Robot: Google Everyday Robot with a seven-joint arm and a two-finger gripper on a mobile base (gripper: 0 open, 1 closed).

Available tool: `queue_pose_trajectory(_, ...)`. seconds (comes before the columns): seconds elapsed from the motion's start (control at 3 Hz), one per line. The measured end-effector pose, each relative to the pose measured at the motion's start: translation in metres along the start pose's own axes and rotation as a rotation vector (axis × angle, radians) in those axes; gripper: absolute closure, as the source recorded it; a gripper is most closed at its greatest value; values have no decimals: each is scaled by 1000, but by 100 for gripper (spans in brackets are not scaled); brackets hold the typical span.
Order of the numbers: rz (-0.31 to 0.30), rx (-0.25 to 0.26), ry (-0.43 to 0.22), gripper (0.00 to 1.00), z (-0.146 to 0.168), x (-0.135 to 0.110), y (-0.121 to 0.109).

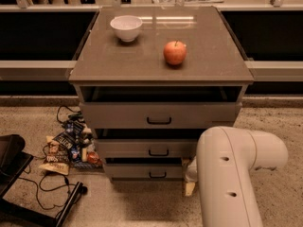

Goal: Open bottom drawer

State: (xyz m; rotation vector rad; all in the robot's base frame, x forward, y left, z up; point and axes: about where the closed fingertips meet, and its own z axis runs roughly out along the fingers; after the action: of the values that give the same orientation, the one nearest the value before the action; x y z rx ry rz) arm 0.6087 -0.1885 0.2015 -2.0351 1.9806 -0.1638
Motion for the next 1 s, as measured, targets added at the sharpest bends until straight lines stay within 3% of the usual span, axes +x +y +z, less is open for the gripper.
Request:
queue_pose_trajectory(0.33, 62, 18, 89, 2, 15, 18, -20)
queue_pose_trajectory(0.67, 118, 11, 141, 24, 25, 20, -20)
queue_pose_trajectory(1.0, 213, -11, 177, 55, 16, 29, 8)
